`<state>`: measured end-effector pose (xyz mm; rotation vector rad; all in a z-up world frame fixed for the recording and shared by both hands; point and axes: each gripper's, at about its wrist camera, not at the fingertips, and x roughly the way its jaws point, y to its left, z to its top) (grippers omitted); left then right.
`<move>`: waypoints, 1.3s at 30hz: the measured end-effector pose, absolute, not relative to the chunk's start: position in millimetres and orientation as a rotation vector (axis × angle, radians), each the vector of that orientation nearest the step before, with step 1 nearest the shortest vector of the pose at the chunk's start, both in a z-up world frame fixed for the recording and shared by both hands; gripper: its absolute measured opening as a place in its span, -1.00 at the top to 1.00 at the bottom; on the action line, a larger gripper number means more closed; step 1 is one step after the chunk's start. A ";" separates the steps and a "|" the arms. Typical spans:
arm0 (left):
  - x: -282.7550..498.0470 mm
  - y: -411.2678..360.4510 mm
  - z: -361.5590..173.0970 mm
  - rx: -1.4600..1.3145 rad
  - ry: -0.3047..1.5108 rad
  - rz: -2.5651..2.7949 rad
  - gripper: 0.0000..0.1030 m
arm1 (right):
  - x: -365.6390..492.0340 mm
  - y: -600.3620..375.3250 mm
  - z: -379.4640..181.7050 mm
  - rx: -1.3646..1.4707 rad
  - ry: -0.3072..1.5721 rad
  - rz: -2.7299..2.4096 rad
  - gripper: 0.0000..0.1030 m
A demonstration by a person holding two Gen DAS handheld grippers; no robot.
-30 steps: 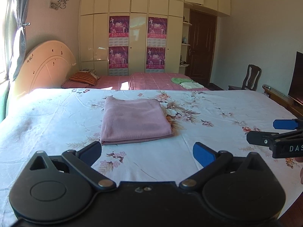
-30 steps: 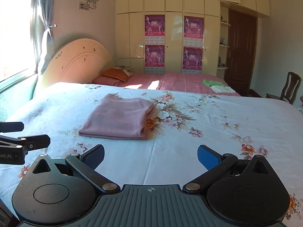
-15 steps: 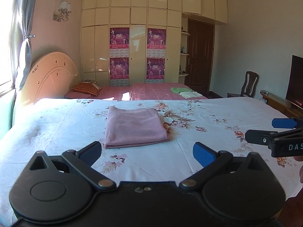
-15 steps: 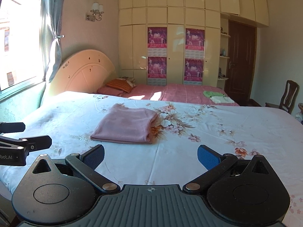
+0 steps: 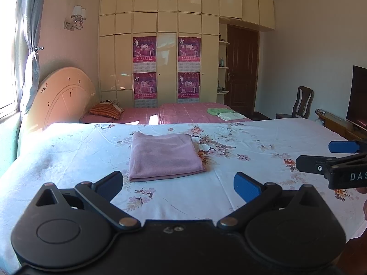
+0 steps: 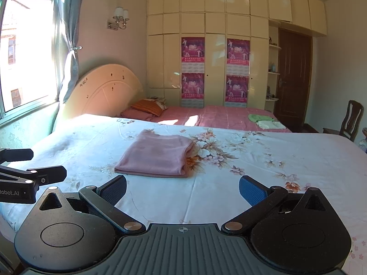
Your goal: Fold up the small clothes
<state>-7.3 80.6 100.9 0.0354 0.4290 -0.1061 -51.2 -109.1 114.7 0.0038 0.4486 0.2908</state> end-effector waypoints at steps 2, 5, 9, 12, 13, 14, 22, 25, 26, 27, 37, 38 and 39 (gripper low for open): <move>-7.4 80.3 100.8 0.035 0.428 -0.105 -1.00 | -51.2 -109.2 115.0 0.004 0.449 0.292 -1.00; -7.3 80.2 100.4 0.039 0.429 -0.104 -1.00 | -51.0 -109.0 114.9 0.004 0.449 0.291 -1.00; -7.4 79.9 100.5 0.039 0.429 -0.104 -1.00 | -49.5 -109.1 115.5 0.005 0.450 0.292 -1.00; -7.6 79.9 100.9 0.039 0.427 -0.102 -1.00 | -48.3 -109.2 116.2 0.004 0.455 0.293 -1.00; -7.5 80.1 100.8 0.039 0.427 -0.103 -1.00 | -48.0 -109.2 116.9 0.003 0.454 0.293 -1.00; -7.5 80.1 100.7 0.038 0.427 -0.103 -1.00 | -47.3 -109.4 116.8 0.003 0.454 0.292 -1.00; -8.0 81.4 101.2 0.037 0.427 -0.097 -1.00 | -43.8 -112.4 117.6 0.000 0.458 0.295 -1.00; -6.7 82.2 102.4 0.036 0.430 -0.094 -1.00 | -42.3 -112.7 116.9 0.000 0.462 0.299 -1.00; -6.4 81.8 102.7 0.037 0.431 -0.093 -1.00 | -41.8 -112.9 117.1 0.000 0.462 0.300 -1.00; -5.9 81.4 102.8 0.037 0.432 -0.091 -1.00 | -41.7 -112.9 117.5 0.000 0.463 0.300 -1.00; -4.2 80.0 102.9 0.039 0.431 -0.088 -1.00 | -39.3 -115.0 115.6 0.003 0.466 0.302 -1.00; -4.3 79.0 102.7 0.038 0.431 -0.087 -1.00 | -39.0 -115.2 115.4 0.003 0.466 0.302 -1.00; -4.1 79.3 102.7 0.037 0.432 -0.087 -1.00 | -38.7 -115.4 115.2 0.003 0.466 0.303 -1.00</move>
